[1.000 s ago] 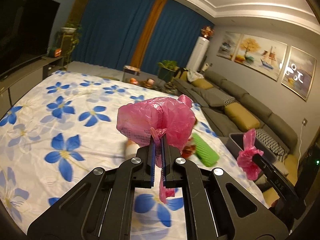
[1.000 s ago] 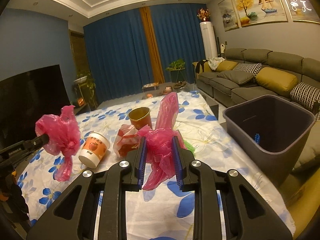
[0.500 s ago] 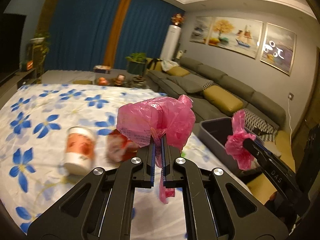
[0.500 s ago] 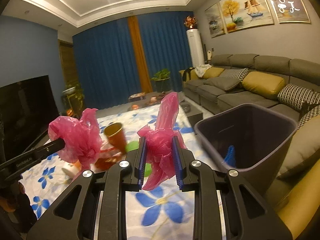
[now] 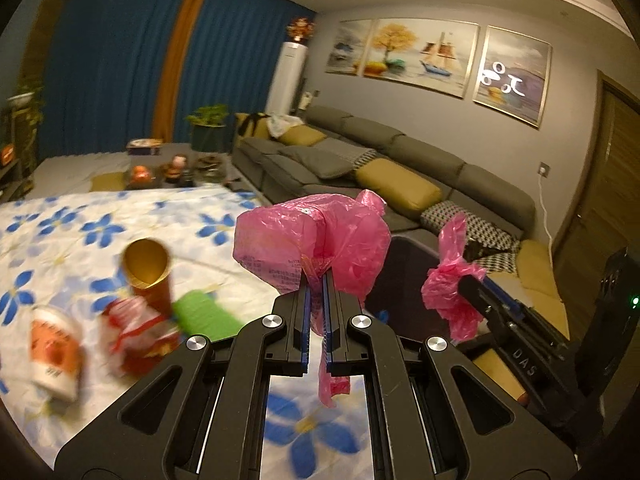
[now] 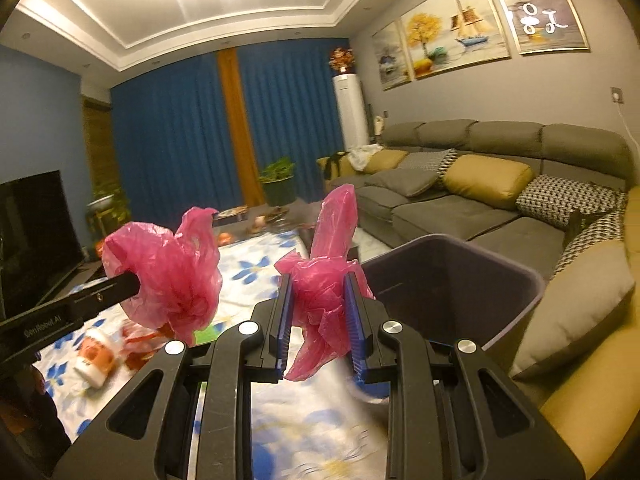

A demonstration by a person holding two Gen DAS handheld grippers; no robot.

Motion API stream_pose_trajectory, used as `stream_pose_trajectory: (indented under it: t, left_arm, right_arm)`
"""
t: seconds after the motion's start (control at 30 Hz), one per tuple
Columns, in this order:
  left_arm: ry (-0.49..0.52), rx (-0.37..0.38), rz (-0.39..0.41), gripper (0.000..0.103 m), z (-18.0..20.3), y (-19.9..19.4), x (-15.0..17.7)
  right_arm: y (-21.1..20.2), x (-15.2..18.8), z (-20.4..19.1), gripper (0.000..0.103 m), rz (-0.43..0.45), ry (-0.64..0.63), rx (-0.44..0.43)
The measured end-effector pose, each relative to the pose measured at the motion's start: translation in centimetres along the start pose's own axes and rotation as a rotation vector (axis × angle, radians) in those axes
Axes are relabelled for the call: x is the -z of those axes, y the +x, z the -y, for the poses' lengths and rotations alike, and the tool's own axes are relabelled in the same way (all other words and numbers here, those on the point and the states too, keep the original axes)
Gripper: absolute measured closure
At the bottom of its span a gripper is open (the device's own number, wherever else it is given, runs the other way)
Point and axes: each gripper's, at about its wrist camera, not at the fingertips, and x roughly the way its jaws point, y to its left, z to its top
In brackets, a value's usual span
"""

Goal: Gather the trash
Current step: 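Carry both pink bags to the grey bin and open both tools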

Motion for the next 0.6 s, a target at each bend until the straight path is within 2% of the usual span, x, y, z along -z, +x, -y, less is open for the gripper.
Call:
stream_pose_trajectory:
  t: [0.23,0.6]
  left_arm:
    - [0.036,0.069,-0.035,0.099,3.5,5.2,-1.0]
    - [0.066,0.133,-0.080,0.099,6.9,10.4,-0.8]
  right_arm:
    - [1.5,-0.2,3.3,0.077,0.003,0.026,0.078]
    - [3.3,0.3,5.6,0.077,-0.033,0.053,0.122]
